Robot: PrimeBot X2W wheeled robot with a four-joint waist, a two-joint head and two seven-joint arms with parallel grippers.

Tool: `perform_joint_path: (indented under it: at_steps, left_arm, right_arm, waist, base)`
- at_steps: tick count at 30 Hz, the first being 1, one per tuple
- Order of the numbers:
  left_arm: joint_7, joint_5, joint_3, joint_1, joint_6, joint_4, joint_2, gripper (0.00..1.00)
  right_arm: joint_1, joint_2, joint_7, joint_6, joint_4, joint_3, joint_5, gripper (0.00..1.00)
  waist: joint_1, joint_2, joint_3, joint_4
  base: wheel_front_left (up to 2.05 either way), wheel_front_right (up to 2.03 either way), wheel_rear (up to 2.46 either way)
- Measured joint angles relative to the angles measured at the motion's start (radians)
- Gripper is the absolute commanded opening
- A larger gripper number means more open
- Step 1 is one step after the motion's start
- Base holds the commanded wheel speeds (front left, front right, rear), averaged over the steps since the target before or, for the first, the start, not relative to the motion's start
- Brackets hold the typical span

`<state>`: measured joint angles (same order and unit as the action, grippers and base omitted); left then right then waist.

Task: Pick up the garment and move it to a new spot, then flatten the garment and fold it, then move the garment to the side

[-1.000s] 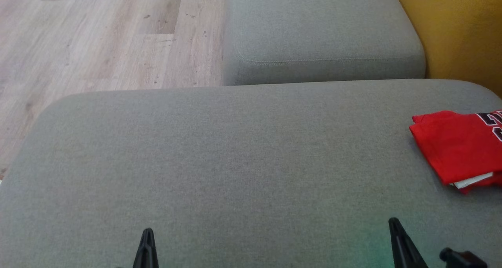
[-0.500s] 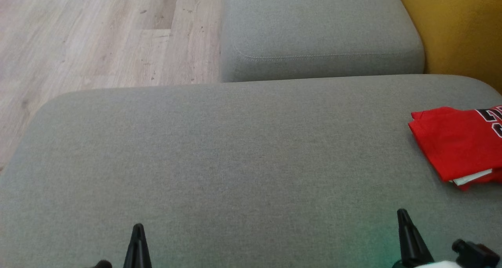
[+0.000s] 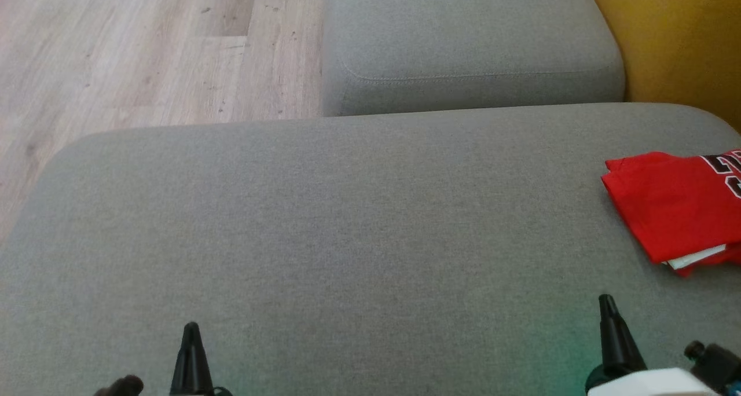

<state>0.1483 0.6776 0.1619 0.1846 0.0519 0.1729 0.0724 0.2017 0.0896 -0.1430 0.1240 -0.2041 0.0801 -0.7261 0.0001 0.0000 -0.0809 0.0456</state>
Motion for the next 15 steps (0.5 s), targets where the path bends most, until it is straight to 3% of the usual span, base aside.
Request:
perform_joint_path:
  at_steps: [15]
  left_arm:
    - [-0.043,0.18,-0.033,-0.041,-0.03,0.018,0.001,0.0]
  right_arm:
    - [-0.05,-0.001,0.039,0.0,-0.011,-0.03,-0.169,0.0]
  waist:
    - [0.0,0.0,0.016,-0.008]
  base:
    - [0.0,0.0,0.0]
